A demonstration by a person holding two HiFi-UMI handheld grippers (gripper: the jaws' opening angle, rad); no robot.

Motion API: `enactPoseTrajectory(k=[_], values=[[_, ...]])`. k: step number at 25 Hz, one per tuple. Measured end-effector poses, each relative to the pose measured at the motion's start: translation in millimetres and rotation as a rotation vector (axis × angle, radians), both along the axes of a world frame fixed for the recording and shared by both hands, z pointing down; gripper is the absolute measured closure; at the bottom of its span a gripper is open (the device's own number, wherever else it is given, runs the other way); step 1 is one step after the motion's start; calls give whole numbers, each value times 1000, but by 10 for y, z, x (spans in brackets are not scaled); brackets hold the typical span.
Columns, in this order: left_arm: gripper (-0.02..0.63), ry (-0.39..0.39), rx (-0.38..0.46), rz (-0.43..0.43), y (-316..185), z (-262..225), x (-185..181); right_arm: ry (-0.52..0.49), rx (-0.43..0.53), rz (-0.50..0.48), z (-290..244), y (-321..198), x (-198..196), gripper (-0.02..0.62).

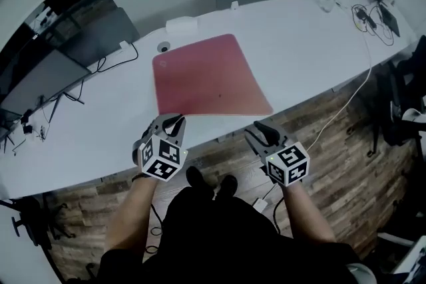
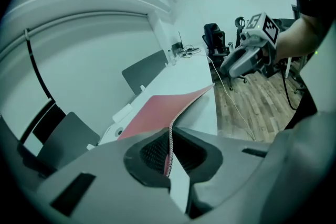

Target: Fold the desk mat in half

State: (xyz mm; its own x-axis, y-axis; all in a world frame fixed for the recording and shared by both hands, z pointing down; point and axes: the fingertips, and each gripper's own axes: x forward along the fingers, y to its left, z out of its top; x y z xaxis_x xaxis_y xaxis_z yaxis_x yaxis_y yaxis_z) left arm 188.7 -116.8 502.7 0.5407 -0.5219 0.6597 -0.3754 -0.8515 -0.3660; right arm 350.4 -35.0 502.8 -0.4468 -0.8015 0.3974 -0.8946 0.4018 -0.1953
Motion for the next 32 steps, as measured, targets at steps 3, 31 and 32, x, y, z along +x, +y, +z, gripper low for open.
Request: enactPoseTrajectory(k=[3,31,32], values=[[583,27,-6,-28,39,-173,-113,153,11,-36,152,-64,-118,413],[583,251,81,25,697,-1249,-1036,506,89,30,-37,283,-731,575],[583,255,89,21,706,-1300,-1128,498,118,51,-141,294,-782,577]])
